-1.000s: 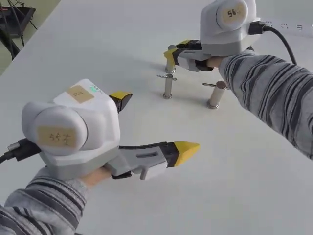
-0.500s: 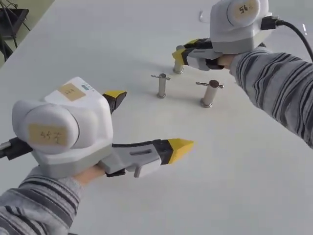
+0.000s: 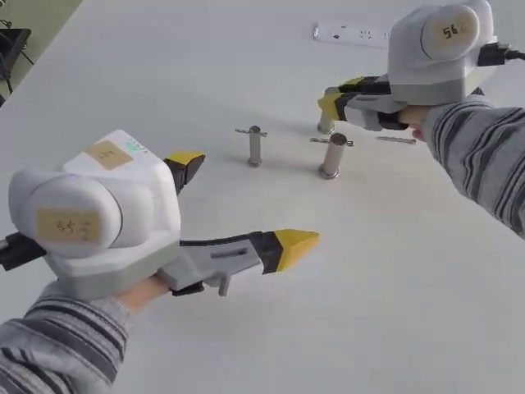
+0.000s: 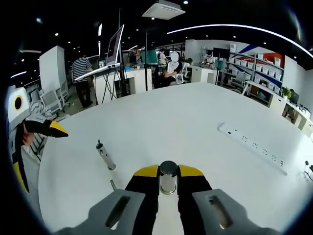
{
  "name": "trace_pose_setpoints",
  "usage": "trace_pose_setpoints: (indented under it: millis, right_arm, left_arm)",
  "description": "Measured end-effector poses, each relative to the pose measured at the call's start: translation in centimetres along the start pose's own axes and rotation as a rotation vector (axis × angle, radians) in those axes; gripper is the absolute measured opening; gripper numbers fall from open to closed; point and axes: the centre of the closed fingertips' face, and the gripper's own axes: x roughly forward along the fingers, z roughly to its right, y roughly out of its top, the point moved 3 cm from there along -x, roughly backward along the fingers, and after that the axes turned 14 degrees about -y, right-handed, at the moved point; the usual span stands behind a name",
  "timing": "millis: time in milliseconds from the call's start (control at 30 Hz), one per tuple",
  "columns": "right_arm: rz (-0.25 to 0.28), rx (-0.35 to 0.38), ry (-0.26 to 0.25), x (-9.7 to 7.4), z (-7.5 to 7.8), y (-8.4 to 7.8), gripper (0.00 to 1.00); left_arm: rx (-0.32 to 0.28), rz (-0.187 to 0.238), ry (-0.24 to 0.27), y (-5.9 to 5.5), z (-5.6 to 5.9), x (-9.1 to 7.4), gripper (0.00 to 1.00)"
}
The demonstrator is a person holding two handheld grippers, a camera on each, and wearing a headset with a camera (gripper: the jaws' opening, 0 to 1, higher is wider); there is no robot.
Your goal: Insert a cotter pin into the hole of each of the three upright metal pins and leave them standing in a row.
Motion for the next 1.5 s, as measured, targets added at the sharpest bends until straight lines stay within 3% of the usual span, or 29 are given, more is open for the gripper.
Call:
trace_pose_setpoints:
  millis: [400,700,967,1200,1500]
  right_arm:
    - [-0.020,0.001,-0.044,-3.6,2.2,-2.6,0.08]
    - [-0.034,0.009,-0.059,-6.3,2.6,-4.3,0.08]
    - [-0.038,0.014,-0.056,-8.3,1.5,-5.3,0.08]
    - [-0.026,0.015,-0.024,-9.8,-0.9,-5.5,0.08]
    - [-0.011,0.022,0.013,-10.4,-3.5,-5.4,0.08]
  left_arm:
    - [0.019,0.000,-0.004,0.6,0.4,0.1,0.92]
    - [0.023,0.005,-0.007,0.9,0.8,0.1,0.92]
    - [0.024,0.004,-0.009,0.9,1.0,-0.1,0.92]
    - [0.027,0.003,-0.006,0.9,1.0,-0.3,0.92]
    - [0.026,0.003,-0.006,0.9,1.2,-0.3,0.91]
